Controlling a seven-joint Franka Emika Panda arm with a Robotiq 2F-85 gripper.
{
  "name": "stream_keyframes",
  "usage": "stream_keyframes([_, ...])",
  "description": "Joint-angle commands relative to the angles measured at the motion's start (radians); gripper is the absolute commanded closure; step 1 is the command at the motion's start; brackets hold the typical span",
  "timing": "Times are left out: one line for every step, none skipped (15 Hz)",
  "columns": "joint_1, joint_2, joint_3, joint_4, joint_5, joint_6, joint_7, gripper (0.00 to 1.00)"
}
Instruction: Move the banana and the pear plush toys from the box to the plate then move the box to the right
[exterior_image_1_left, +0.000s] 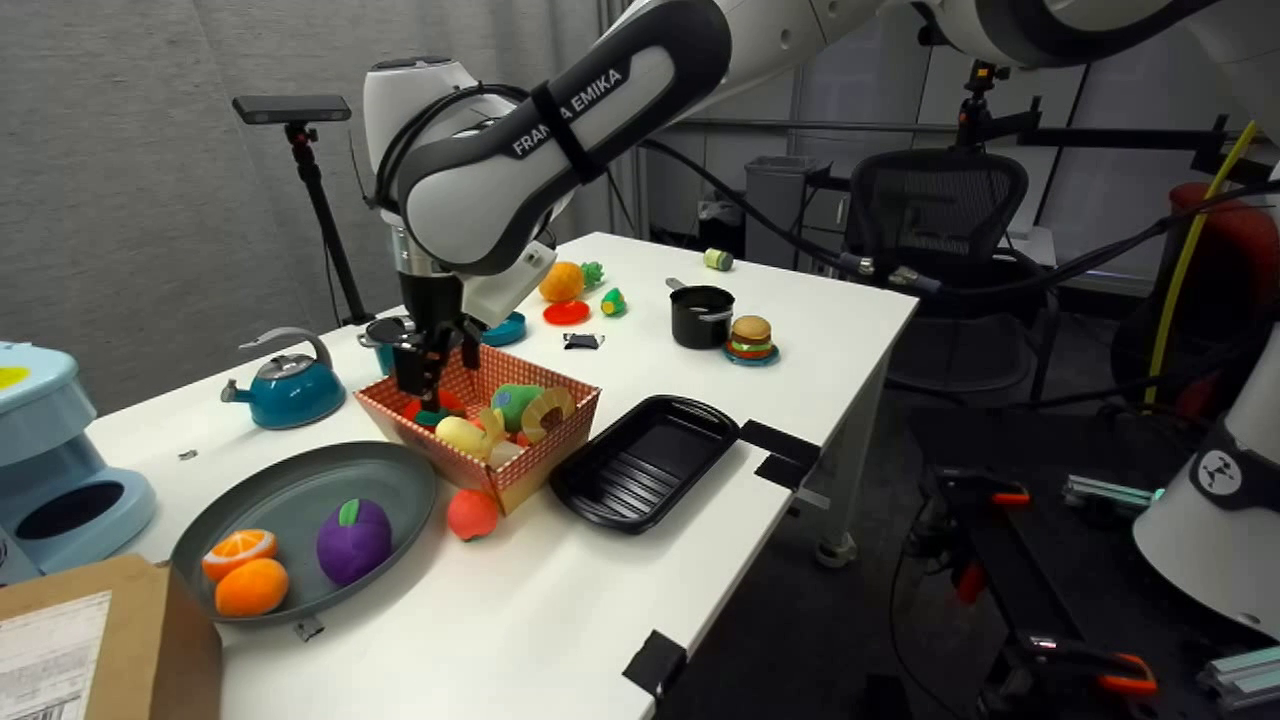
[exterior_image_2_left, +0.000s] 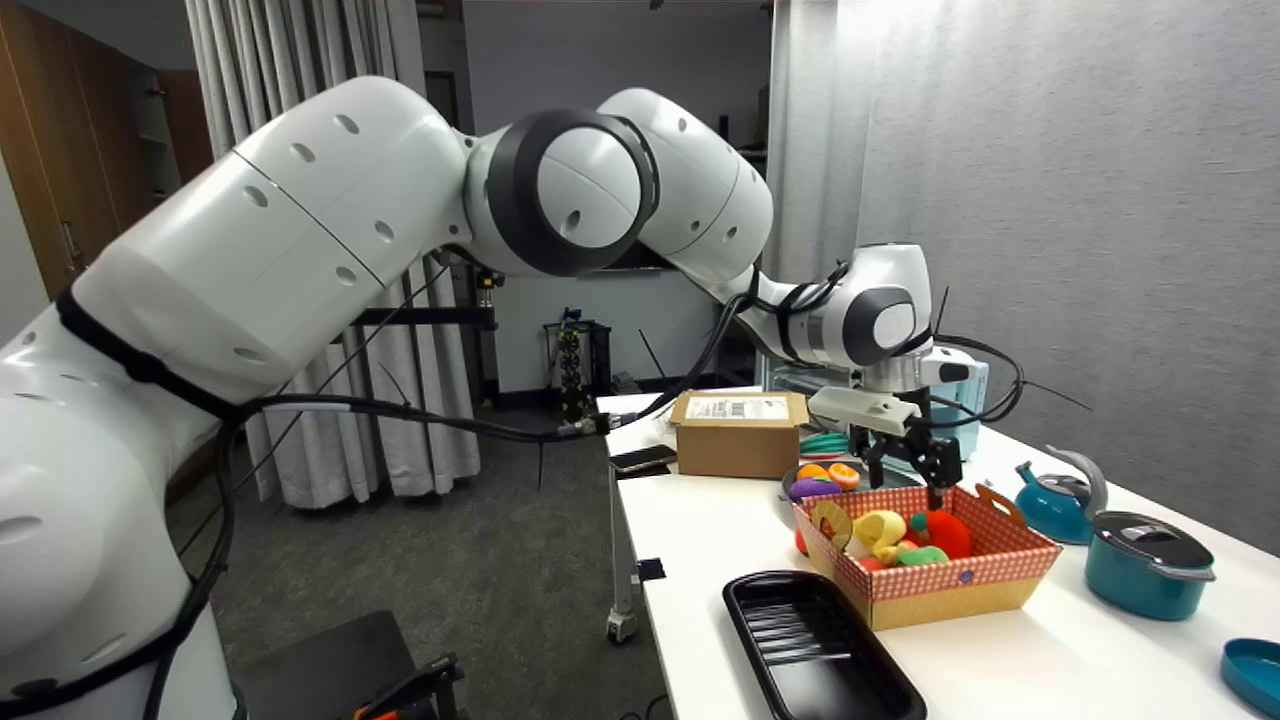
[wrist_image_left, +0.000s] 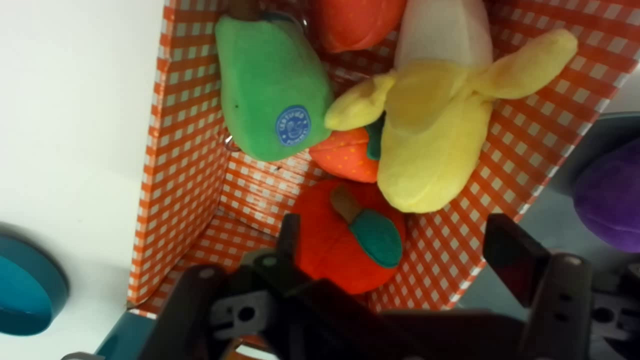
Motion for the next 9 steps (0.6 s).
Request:
stream_keyframes([-0.002,-0.002,0.004,-0.021,0.031,0.013,0.017,0.07])
stream_keyframes([-0.002,0.001,0.006,-0.026,0.034,0.013,0.019,0.07])
stream_keyframes([-0.002,0.003,0.008,-0.033,0.037,0.016,0.017,0.07])
stream_keyframes([-0.003,0.008,0.01,-0.038,0.041,0.015,0.017,0.07])
stream_keyframes([-0.004,0.013,0.012,-0.043,0.046,0.015,0.016,0.07])
stream_keyframes([-0.005,0.018,0.014,-0.047,0.051,0.014,0.014,0.07])
stream_keyframes([-0.006,0.021,0.015,-0.053,0.054,0.014,0.012,0.07])
stream_keyframes([-0.007,0.023,0.016,-0.059,0.056,0.014,0.009,0.08])
stream_keyframes([-0.007,0.026,0.017,-0.063,0.057,0.014,0.008,0.08])
